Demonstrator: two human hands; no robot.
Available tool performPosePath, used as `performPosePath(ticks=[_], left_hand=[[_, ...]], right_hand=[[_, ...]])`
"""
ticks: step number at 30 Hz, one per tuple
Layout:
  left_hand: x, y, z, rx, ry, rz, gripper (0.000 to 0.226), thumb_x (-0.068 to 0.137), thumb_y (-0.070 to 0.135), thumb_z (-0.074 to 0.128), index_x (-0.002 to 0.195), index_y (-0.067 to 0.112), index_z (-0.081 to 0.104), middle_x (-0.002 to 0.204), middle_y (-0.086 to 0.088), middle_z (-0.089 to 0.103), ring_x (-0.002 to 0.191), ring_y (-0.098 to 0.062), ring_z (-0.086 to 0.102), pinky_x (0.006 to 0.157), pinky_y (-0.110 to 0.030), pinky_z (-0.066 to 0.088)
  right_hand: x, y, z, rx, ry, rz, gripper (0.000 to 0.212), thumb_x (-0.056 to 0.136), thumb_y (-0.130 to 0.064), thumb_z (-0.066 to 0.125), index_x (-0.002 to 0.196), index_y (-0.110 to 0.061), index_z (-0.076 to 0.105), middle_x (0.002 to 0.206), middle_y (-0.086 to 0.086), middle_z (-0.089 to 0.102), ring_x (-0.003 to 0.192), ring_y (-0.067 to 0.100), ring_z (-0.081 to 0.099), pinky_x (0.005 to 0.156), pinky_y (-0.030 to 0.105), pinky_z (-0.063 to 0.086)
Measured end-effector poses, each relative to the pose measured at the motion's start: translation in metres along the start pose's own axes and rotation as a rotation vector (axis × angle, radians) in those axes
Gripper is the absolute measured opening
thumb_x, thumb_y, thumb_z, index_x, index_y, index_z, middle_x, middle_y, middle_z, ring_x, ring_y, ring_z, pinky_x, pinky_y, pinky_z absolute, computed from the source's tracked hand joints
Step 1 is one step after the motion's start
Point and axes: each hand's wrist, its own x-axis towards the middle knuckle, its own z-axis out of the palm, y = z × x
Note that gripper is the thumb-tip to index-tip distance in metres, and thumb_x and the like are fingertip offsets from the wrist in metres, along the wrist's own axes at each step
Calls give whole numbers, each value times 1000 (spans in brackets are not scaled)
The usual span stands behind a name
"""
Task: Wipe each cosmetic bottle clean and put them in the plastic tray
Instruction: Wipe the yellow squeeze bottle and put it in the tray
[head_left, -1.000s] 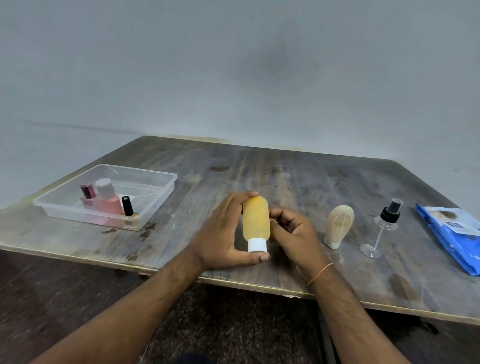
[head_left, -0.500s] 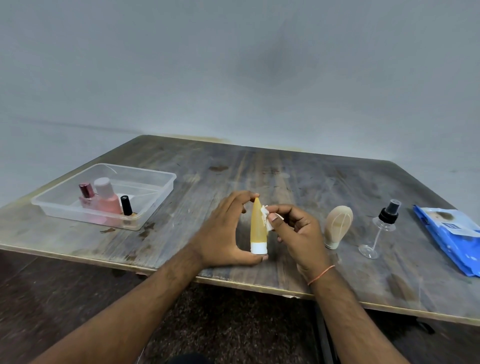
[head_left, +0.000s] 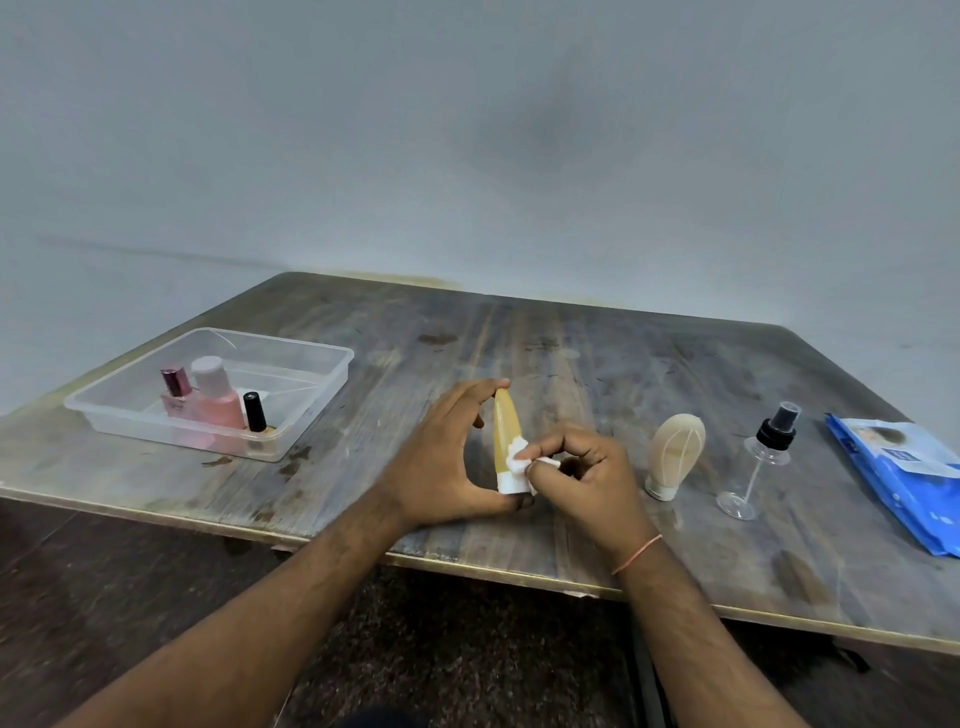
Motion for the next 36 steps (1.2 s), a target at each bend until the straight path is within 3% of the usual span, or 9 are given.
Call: performPosePath(ticks=[3, 7, 11, 15, 20, 24, 27, 33, 36], left_hand=[[1, 2, -2, 19, -59, 20, 120, 66, 57, 101, 164, 32, 37, 152, 19, 46, 130, -2, 50, 106, -21, 44], [1, 12, -3, 49, -228, 101, 118, 67, 64, 98, 163, 29, 39, 156, 18, 46, 141, -2, 46, 116, -26, 43], [2, 11, -2, 60, -319, 114, 121, 68, 70, 94, 166, 31, 35, 161, 17, 45, 145, -8, 46, 119, -41, 44], [2, 10, -2, 46, -302, 114, 121, 68, 69, 95, 167, 34, 33, 163, 20, 43, 148, -9, 44, 120, -43, 44], [0, 7, -4, -6, -180, 58, 123, 68, 65, 97, 167, 35, 30, 161, 19, 42, 141, -13, 51, 114, -44, 50], [-2, 9, -5, -8, -121, 77, 122, 69, 62, 97, 167, 32, 30, 155, 18, 44, 130, -12, 55, 107, -39, 52], [-4, 12, -7, -6, -130, 101, 122, 69, 60, 99, 167, 29, 32, 159, 18, 43, 138, -10, 51, 112, -38, 50], [-1, 16, -6, 5, -218, 140, 124, 70, 63, 97, 168, 31, 30, 164, 19, 41, 141, -13, 53, 112, -41, 52], [-2, 17, -6, 28, -199, 128, 124, 70, 65, 96, 169, 31, 28, 165, 20, 39, 137, -12, 56, 109, -43, 54]], right_hand=[[0, 0, 3, -37, 55, -17, 14, 81, -22, 73, 85, -29, 84, 84, 3, 75, 77, 35, 67, 66, 48, 54], [1, -4, 5, -24, 191, -11, 21, 93, -6, 78, 95, -25, 85, 96, -4, 80, 87, 17, 73, 71, 34, 57], [4, -4, 4, -81, 256, -6, 20, 95, -10, 78, 98, -28, 85, 97, -7, 80, 87, 15, 72, 71, 23, 55], [3, -5, 4, -55, 248, 0, 18, 95, -9, 78, 97, -26, 84, 99, -7, 80, 95, 15, 75, 77, 27, 58], [-1, -3, 4, 44, 151, -70, 11, 80, -11, 76, 78, -21, 81, 84, 5, 74, 81, 32, 68, 71, 52, 54], [-1, -3, 2, -2, 145, -62, 9, 77, -20, 70, 75, -21, 78, 80, 1, 75, 78, 21, 69, 70, 39, 56], [1, -2, 6, 33, 229, 9, 16, 85, -9, 75, 82, -23, 81, 85, -1, 77, 81, 16, 71, 72, 33, 58], [10, 5, 1, -37, 285, 72, 28, 96, -6, 73, 93, -32, 82, 92, -7, 80, 79, 13, 69, 69, 48, 62], [8, 1, 2, -6, 258, 94, 21, 95, -6, 75, 90, -25, 81, 88, -5, 79, 77, 10, 67, 69, 43, 60]])
